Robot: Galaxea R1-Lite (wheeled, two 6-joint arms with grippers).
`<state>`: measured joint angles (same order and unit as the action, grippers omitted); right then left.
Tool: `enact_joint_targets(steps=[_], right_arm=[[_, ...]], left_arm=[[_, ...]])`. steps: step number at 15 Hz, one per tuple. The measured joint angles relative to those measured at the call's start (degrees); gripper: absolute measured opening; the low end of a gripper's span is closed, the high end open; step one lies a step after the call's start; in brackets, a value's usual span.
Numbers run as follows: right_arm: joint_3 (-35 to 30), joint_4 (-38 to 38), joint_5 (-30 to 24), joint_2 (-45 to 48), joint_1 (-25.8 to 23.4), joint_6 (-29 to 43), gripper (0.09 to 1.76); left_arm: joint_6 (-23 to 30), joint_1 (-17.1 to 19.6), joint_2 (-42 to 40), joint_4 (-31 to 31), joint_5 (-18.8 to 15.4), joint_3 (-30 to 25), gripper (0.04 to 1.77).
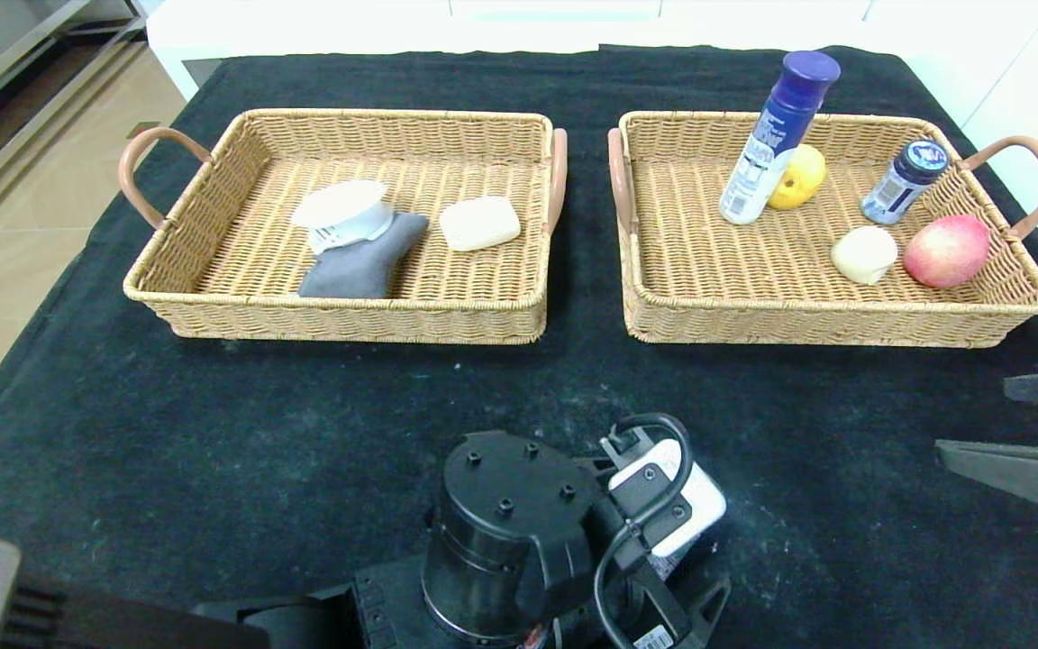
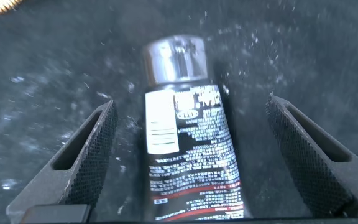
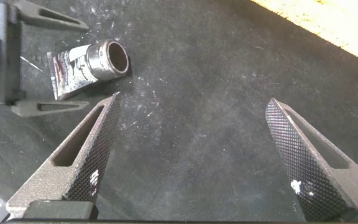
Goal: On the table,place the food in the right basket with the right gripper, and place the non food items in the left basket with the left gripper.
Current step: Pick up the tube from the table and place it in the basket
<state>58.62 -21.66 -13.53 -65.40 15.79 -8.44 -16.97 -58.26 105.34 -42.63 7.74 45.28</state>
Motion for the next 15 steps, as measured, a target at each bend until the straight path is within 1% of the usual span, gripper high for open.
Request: enact_joint_targets(steps=[7, 15], right_arm=[[0.0, -0.02, 0.02, 0.0, -0.05, -0.02, 1.71], [0.06, 0.04, 0.02, -0.04, -0.06, -0.02, 1.71]], left_arm=[[-2.24, -0.11, 2.9, -5.39, 0.38, -2.36, 1.72], [-2.35, -0.01, 3.97, -5.96, 2.29, -2.45, 1.72]])
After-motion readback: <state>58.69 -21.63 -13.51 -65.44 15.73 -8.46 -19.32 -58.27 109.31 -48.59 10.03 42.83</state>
